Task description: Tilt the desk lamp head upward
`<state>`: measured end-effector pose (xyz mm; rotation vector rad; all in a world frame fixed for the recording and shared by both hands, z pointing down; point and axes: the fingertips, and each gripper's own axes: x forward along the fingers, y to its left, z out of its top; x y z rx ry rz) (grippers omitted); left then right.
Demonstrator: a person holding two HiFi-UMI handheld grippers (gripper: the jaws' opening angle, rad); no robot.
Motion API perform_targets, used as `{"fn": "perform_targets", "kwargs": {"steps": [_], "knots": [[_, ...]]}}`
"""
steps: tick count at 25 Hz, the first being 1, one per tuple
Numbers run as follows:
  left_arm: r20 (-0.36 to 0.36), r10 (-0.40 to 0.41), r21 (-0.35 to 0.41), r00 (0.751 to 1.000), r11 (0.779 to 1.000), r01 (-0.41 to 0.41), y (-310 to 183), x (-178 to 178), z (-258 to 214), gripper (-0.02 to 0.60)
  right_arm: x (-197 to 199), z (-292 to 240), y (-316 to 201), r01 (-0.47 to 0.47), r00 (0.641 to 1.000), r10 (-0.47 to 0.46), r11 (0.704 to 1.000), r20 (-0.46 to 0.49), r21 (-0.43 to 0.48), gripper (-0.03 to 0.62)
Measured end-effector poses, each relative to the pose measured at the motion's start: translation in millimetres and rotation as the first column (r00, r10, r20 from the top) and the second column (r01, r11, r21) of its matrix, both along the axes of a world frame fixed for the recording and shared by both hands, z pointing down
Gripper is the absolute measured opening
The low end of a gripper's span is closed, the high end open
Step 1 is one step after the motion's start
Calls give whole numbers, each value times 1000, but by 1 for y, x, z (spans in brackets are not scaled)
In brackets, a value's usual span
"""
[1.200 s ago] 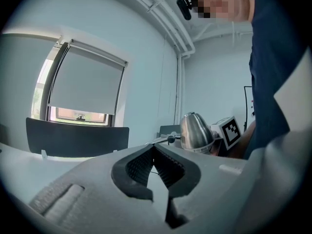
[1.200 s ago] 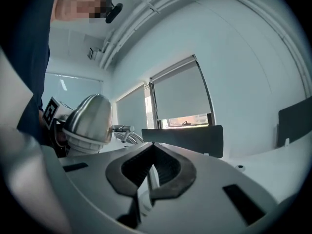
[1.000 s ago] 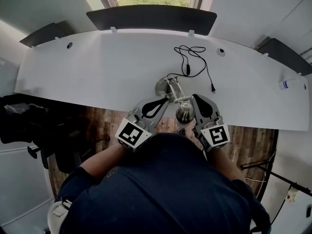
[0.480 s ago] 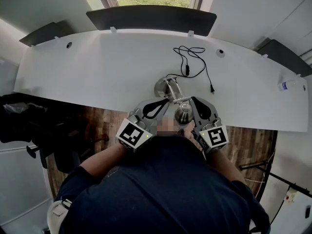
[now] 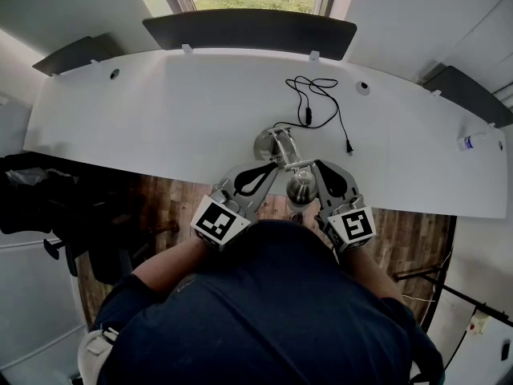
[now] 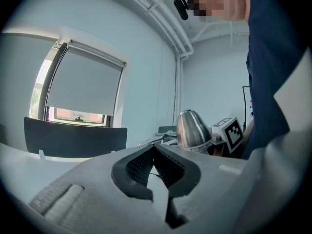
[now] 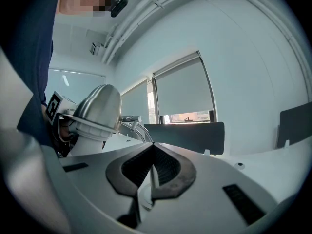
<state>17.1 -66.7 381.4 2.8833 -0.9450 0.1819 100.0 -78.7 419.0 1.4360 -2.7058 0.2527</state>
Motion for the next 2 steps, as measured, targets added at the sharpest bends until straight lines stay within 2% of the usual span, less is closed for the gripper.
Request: {"fn": "perform_targets", "kwargs": {"steps": [2], "knots": [[18, 3, 9, 1000, 1000, -4, -1, 0, 1, 8, 0, 2, 0, 0, 1000, 0, 1000, 4, -7, 9]]}}
